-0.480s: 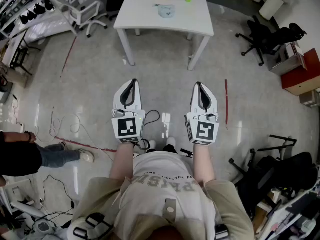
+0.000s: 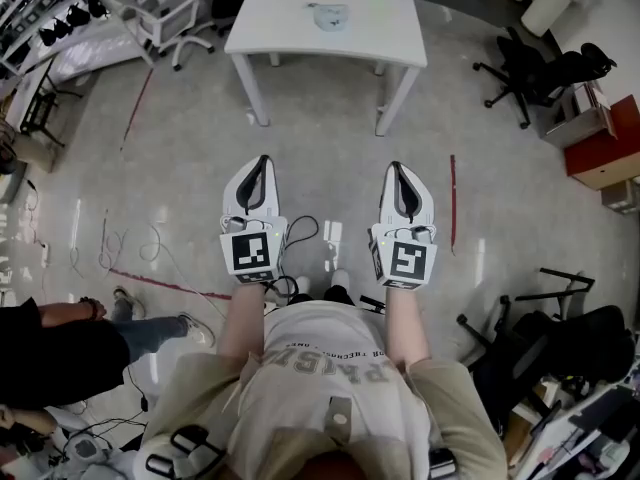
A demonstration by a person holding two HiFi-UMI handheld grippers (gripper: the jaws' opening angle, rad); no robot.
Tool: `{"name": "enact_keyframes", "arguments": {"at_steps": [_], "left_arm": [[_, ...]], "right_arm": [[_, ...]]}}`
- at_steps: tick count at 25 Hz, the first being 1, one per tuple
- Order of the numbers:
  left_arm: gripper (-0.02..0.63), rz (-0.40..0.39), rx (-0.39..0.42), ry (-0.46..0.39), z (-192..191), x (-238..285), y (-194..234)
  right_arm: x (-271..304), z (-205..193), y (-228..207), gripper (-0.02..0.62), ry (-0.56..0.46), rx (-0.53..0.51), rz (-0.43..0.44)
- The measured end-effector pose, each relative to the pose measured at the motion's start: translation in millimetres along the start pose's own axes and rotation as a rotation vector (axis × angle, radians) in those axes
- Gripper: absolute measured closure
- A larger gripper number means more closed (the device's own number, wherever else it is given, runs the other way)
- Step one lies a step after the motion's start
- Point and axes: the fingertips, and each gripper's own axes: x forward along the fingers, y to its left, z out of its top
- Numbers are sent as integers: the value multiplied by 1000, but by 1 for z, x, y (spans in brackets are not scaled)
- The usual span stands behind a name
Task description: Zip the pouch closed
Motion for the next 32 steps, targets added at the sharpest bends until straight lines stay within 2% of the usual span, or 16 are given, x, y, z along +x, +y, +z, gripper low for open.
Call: {"name": "enact_keyframes", "arguments": {"at_steps": [10, 17, 18, 19, 21, 22, 24, 32], "left_arm": [[594, 40, 17, 45, -3, 10, -17], [594, 112, 2, 77, -9, 23, -36], [574, 115, -9, 83, -10, 24, -36], [517, 114, -20, 92, -12, 26, -35], [399, 107, -40, 116, -17, 29, -31], [362, 106, -47, 126, -18, 31, -28], [325, 107, -50, 135, -21, 37, -22], [322, 99, -41, 156, -42, 83, 11]], "right_arm": [[7, -6, -20, 597, 3, 28, 49], [13, -19, -56, 594, -25, 138, 125], [15, -21, -59, 537, -22, 153, 133], [18, -24, -61, 428, -17, 173, 139], [23, -28, -66, 372, -4, 200, 132], [26, -30, -67, 342, 1, 204, 126], [35, -35, -68, 320, 10, 207, 118], [87, -54, -65, 311, 38, 195, 88]]}}
